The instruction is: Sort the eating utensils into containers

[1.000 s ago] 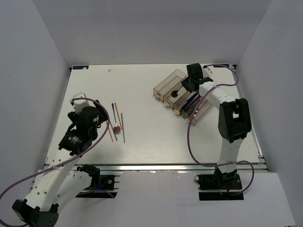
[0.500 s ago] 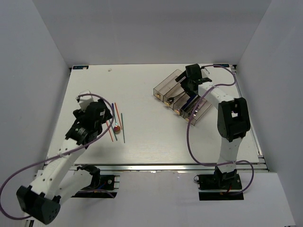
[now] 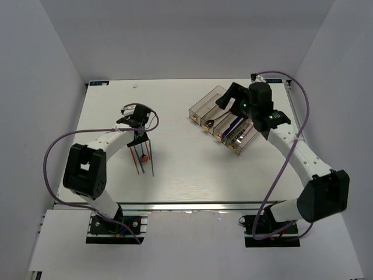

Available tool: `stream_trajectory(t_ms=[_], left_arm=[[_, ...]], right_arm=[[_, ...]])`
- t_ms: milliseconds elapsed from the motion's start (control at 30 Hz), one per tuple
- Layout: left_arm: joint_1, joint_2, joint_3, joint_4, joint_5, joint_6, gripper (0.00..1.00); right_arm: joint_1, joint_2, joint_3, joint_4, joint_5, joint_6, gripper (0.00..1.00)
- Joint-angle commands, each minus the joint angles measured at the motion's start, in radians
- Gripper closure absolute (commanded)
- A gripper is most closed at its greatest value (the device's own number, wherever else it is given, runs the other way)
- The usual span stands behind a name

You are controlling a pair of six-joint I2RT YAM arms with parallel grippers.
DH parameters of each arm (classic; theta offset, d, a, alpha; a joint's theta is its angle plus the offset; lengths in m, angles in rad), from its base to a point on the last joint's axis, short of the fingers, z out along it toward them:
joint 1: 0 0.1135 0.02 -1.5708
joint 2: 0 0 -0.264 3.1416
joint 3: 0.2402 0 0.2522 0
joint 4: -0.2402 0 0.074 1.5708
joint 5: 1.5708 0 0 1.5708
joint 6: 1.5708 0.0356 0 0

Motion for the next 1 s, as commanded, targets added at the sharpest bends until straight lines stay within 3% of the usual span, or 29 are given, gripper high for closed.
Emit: stream_trajectory(t_ms=[0, 600, 867, 967], left_arm=[[0.017, 0.019, 0.046, 0.028, 0.130, 0.042, 0.46], [0.066, 0.137, -0.025, 0.118, 0.230, 0.044, 0.59], [0.066, 0.189, -0.058, 0.160, 0.242, 0.019, 0.72], [0.068, 0.208, -0.066, 0.157, 0.245, 0.016, 0.83]], right_arm=[[-0.003, -0.074, -0.119, 0.019, -0.051, -0.086, 0.11], [-0.004, -0.145, -0.196, 0.030, -0.123, -0.109, 0.11], [-0.004, -0.151, -0.193, 0.029, -0.123, -0.106, 0.11], [-0.004, -0.161, -0.189, 0.026, -0.121, -0.101, 0.11]])
